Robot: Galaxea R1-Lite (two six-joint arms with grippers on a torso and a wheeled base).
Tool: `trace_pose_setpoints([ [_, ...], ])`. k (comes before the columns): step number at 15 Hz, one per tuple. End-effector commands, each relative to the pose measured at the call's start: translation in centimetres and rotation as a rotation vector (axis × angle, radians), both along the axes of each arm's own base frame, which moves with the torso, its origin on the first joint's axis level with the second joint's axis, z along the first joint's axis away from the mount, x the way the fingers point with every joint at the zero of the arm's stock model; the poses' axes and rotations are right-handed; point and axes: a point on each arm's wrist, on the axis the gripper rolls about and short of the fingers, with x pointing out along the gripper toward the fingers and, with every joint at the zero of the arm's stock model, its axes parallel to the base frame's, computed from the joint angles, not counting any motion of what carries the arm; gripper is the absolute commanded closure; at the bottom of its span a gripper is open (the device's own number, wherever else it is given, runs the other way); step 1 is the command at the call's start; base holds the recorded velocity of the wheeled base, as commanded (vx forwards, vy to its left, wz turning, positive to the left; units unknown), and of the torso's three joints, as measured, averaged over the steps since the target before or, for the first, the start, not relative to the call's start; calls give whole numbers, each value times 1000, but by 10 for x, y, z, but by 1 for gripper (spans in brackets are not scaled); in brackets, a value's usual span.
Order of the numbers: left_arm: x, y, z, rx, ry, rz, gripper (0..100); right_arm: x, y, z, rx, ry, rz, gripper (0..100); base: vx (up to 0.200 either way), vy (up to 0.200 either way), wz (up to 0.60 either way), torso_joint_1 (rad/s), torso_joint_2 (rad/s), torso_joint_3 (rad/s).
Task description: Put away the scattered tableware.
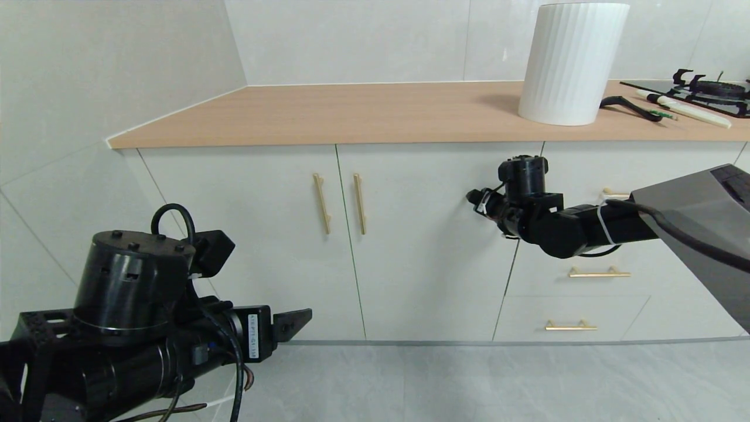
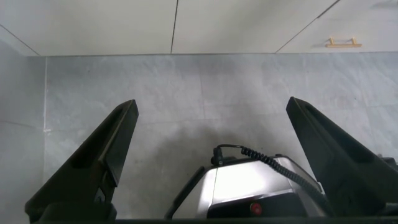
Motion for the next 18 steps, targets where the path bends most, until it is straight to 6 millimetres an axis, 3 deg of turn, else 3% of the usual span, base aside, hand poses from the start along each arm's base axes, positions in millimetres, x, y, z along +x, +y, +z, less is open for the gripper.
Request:
trace_pose_setpoints([
  [1, -1, 0, 0, 0, -2, 0, 0, -15, -3, 13, 4, 1, 20, 0, 0, 0, 0, 0, 0, 0],
  [3, -1, 1, 1, -3, -8, 0, 0, -49, -9, 46, 30, -23, 104, 0, 0, 0, 0, 0, 0, 0],
  [4, -2, 1, 3, -6, -13, 0, 0, -55, -11, 53, 35, -33, 108, 0, 0, 0, 0, 0, 0, 0],
  [6, -11, 7, 17, -38, -72, 2, 0, -113, -32, 100, 53, -109, 111, 0, 0, 0, 0, 0, 0, 0],
  [7, -24, 15, 28, -31, -136, -4, 0, -153, -49, 121, 29, -157, 117, 0, 0, 0, 0, 0, 0, 0],
  [8, -44, 28, 36, 12, -216, -17, 0, -197, -72, 134, 8, -204, 106, 0, 0, 0, 0, 0, 0, 0],
  [9, -58, 37, 38, 34, -260, -29, 0, -224, -84, 139, -7, -234, 104, 0, 0, 0, 0, 0, 0, 0],
  [10, -89, 57, 36, 79, -353, -49, 0, -282, -107, 141, -63, -303, 111, 0, 0, 0, 0, 0, 0, 0],
  [13, -149, 99, 23, 163, -540, 48, 0, -389, -151, 118, -289, -454, 61, 0, 0, 0, 0, 0, 0, 0],
  [16, -200, 118, 27, 221, -659, 176, 0, -454, -173, 104, -382, -494, -55, 0, 0, 0, 0, 0, 0, 0],
  [18, -225, 121, 21, 244, -720, 278, 0, -496, -178, 80, -468, -535, -190, 0, 0, 0, 0, 0, 0, 0],
])
